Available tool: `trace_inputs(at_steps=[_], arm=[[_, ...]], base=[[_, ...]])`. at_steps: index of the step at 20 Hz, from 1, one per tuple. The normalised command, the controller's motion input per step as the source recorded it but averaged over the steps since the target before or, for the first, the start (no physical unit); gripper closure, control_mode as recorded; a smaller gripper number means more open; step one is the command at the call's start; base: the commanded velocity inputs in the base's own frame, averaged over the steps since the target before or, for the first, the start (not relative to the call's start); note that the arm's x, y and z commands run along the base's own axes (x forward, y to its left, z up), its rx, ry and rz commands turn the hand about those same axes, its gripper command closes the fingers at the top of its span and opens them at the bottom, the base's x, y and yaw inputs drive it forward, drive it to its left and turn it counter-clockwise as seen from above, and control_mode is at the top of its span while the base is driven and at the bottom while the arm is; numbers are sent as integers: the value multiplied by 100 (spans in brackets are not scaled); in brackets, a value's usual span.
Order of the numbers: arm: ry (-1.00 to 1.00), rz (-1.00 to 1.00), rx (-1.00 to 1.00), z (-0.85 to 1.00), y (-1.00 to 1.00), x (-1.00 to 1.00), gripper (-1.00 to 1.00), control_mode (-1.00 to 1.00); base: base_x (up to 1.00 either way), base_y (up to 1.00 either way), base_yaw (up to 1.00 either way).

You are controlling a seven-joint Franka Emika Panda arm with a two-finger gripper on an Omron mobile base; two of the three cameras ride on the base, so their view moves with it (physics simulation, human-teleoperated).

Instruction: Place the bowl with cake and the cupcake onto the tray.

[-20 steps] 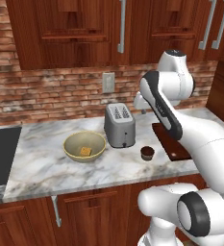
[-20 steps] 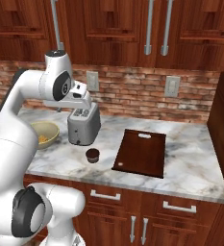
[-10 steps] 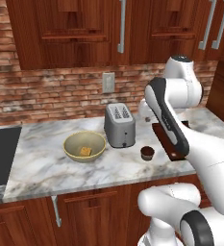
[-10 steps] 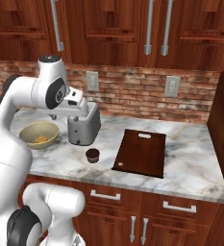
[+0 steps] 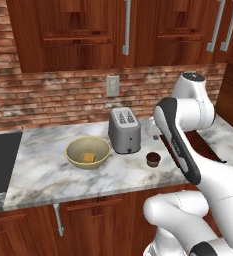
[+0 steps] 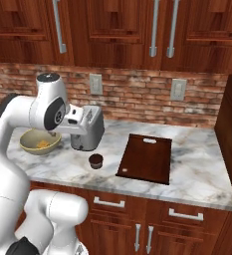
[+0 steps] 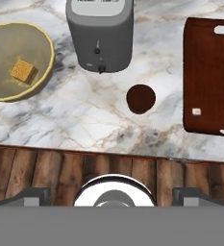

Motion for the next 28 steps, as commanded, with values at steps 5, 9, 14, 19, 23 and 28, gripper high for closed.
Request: trace_inputs(at_steps=[5, 9, 14, 19, 23, 28], arm=[[0, 0, 0, -36, -1, 0, -100, -100], [0, 0, -2, -38, -4, 0, -100, -100], [0, 0, -4, -42, -8, 1, -100, -100], [0, 0, -3, -33, -11, 0, -100, -100], [0, 0, 0, -22, -17, 8, -100, -100], [0, 0, 0, -16, -18, 25, -100, -100]], base=[[0, 0, 0], [0, 0, 0], [0, 0, 0], [0, 0, 0], [0, 0, 0], [0, 0, 0]])
